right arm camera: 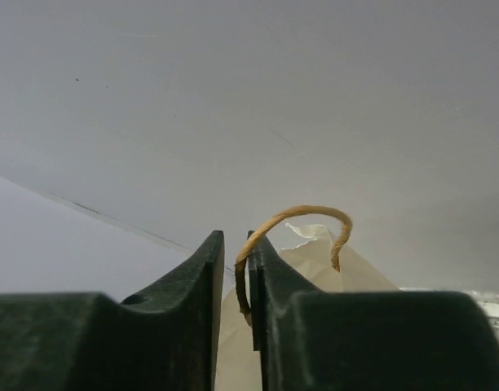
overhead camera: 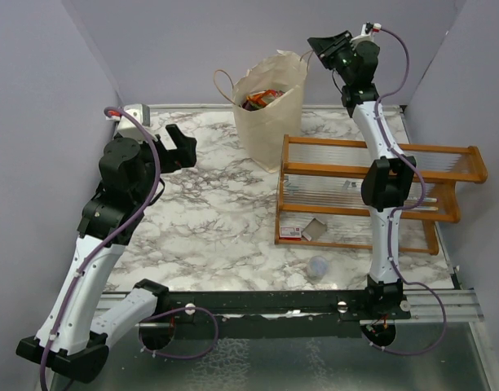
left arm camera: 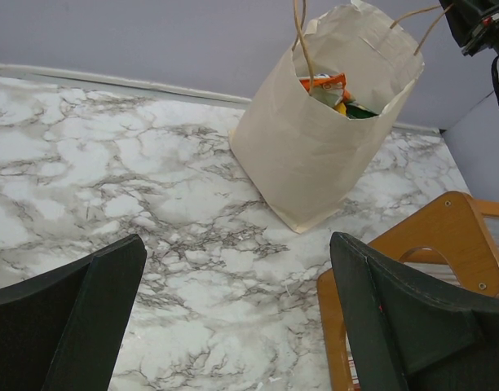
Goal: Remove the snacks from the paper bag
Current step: Adjust the paper bag at the center of the board.
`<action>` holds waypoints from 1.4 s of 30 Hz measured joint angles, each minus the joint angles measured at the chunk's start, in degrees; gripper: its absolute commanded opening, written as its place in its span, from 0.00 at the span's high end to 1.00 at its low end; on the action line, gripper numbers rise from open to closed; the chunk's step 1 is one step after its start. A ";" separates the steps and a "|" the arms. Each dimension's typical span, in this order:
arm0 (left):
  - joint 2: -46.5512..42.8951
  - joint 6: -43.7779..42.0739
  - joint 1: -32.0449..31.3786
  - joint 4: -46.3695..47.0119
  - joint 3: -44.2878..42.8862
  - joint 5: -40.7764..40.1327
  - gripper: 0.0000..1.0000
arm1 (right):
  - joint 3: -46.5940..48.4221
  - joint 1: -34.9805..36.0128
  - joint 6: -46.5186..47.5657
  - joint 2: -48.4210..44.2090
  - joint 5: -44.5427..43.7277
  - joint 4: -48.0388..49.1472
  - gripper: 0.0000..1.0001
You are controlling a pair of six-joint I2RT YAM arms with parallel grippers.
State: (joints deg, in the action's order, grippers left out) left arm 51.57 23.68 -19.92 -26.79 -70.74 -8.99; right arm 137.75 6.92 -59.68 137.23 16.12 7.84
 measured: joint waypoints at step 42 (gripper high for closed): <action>0.15 2.19 -0.02 -0.81 0.00 4.48 0.01 | 9.11 -3.50 19.39 -0.42 16.65 -7.63 0.99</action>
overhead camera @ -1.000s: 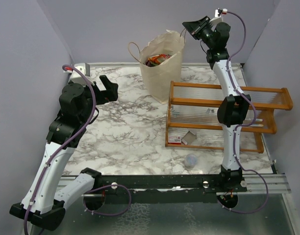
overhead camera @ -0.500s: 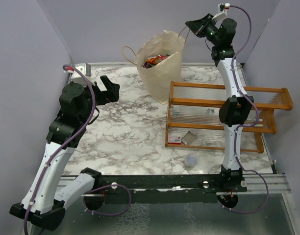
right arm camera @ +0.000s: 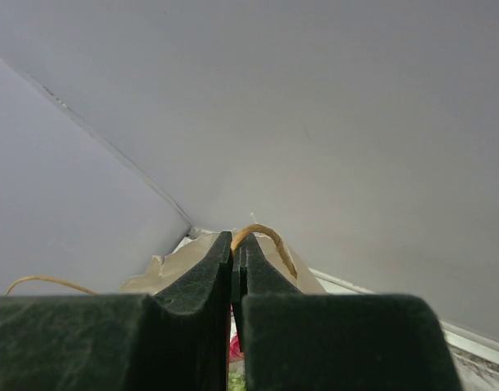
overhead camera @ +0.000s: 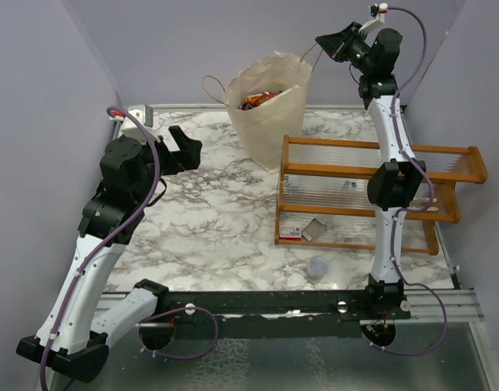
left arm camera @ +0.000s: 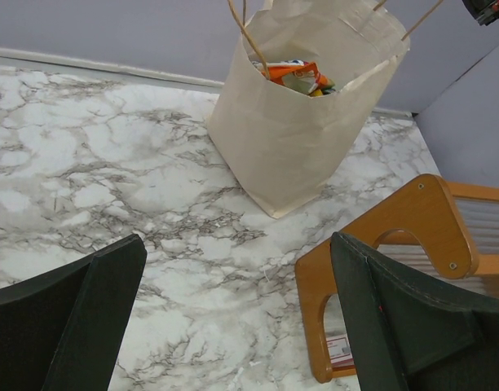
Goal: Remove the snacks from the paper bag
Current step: Adjust the paper bag at the center of the board.
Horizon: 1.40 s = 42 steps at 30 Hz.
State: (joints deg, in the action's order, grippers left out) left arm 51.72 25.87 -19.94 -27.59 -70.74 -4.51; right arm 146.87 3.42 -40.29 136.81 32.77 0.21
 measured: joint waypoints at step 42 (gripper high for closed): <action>2.64 2.84 0.00 1.22 0.22 4.92 0.01 | -24.26 12.04 3.74 -16.92 23.74 4.52 0.99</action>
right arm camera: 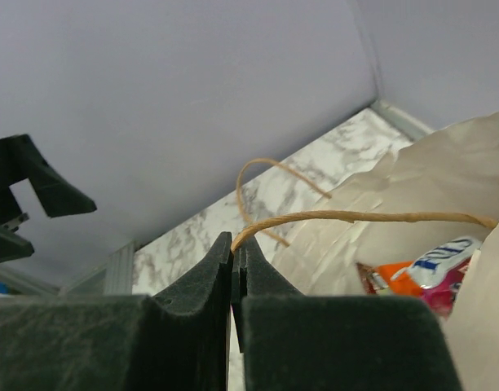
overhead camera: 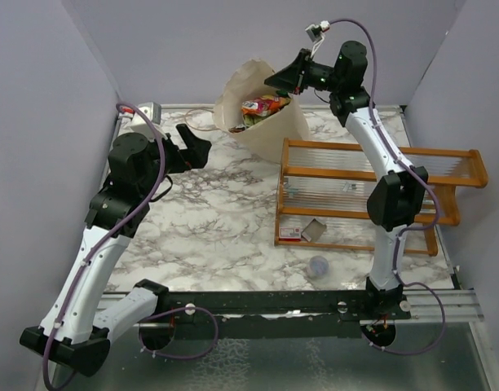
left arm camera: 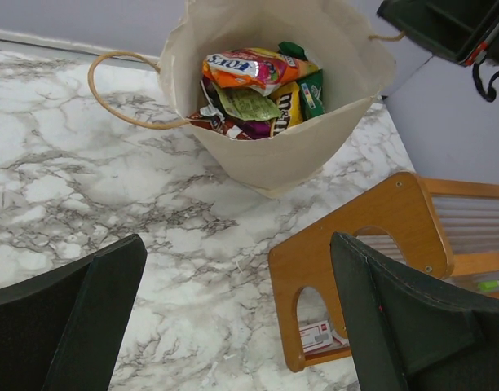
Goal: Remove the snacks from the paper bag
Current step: Adjust the paper bag at the center of the board.
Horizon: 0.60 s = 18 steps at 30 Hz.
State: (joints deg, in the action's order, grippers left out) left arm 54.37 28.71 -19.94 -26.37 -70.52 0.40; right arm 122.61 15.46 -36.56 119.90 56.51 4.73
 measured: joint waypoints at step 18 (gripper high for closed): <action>0.46 1.66 0.02 4.04 5.46 2.58 0.01 | -13.29 8.55 -3.69 -7.56 3.80 6.49 0.99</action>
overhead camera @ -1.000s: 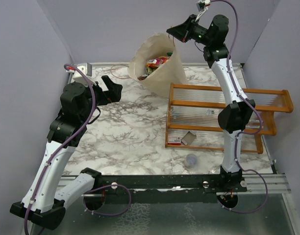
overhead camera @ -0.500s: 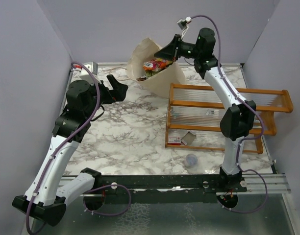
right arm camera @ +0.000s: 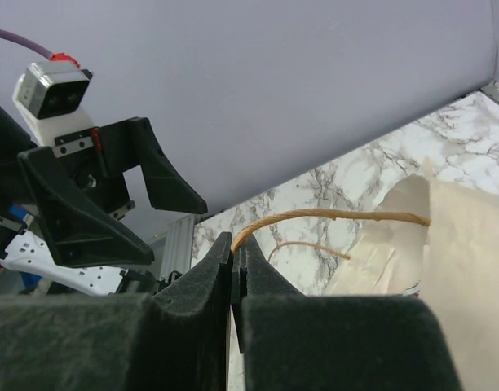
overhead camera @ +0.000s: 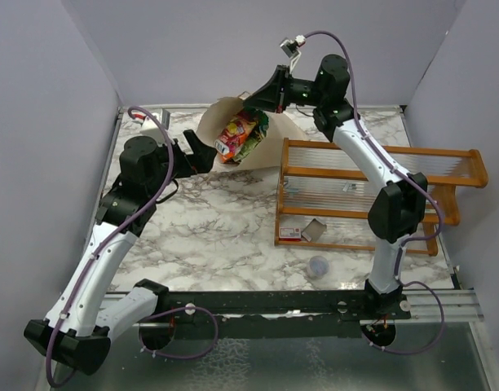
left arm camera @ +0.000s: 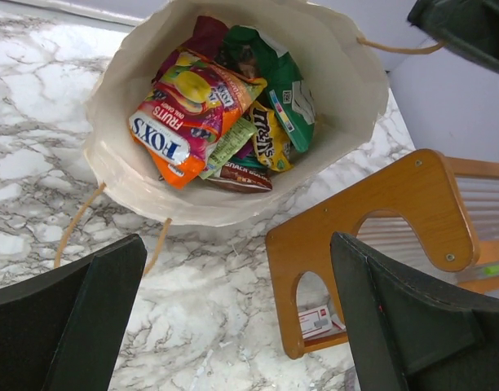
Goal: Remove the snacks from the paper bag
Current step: Adjust the paper bag at the center of the board, then take out the snack from the paper bag.
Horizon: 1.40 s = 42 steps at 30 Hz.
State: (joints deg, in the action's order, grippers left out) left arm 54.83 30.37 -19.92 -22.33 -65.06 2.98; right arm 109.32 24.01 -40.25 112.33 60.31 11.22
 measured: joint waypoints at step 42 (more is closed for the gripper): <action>35.50 -12.59 -9.77 21.92 -0.02 -12.04 0.31 | 0.13 -0.11 -7.19 -1.60 -0.87 2.16 0.99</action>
State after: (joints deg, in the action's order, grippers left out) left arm 90.32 17.78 -29.69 -0.40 -65.08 -9.06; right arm 109.45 23.90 -47.44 110.74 59.44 13.39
